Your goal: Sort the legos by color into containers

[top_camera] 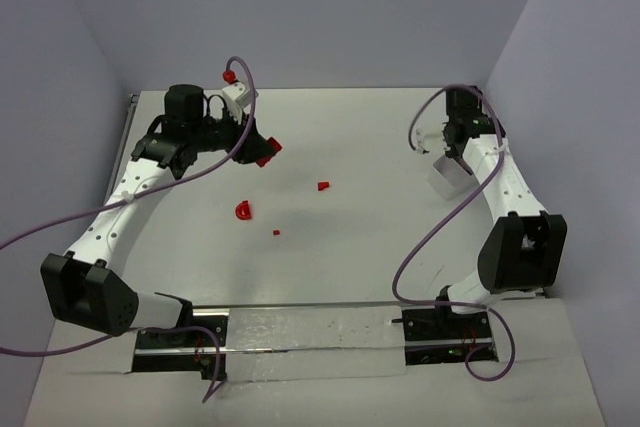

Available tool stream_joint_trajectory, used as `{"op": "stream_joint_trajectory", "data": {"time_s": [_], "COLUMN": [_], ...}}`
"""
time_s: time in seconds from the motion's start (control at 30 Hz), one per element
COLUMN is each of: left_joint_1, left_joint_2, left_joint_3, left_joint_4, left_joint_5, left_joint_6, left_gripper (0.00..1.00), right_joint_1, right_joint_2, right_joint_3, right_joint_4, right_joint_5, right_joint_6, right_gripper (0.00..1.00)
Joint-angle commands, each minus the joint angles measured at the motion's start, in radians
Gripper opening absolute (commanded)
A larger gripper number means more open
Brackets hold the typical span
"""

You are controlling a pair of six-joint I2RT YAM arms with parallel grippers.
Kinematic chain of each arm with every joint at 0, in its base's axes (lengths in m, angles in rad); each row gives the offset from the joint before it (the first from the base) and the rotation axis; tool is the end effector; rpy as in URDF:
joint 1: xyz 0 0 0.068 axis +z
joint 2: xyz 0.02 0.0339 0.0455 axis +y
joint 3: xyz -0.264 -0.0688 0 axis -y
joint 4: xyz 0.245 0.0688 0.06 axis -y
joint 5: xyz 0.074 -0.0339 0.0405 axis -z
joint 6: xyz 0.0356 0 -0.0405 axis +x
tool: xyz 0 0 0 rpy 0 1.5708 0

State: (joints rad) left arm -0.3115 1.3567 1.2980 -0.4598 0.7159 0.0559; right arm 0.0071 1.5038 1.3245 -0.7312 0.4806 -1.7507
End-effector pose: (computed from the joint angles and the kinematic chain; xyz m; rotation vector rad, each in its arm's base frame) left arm 0.2780 -0.1141 0.3670 0.8015 1.9085 -0.9002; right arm 0.3190 -0.0142 0.3089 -2.0292 1.9901 -1.1895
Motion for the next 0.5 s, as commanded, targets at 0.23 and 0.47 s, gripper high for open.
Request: {"op": "stream_joint_trajectory", "data": {"time_s": [0.23, 0.47], "left_joint_1": [-0.003, -0.003], "left_joint_2": [0.025, 0.025], "left_joint_3": [0.032, 0.027], "left_joint_4": [0.055, 0.064], "left_joint_5": [0.004, 0.007], "left_joint_6": [-0.028, -0.028], "left_gripper": [0.00, 0.00], "right_joint_1": [0.023, 0.049], "right_joint_2": [-0.014, 0.010], "right_joint_3": [-0.092, -0.139], "right_joint_4": [0.041, 0.080], "right_joint_5": [0.130, 0.162], "right_joint_6": [-0.146, -0.134], "right_gripper": [0.02, 0.01]}}
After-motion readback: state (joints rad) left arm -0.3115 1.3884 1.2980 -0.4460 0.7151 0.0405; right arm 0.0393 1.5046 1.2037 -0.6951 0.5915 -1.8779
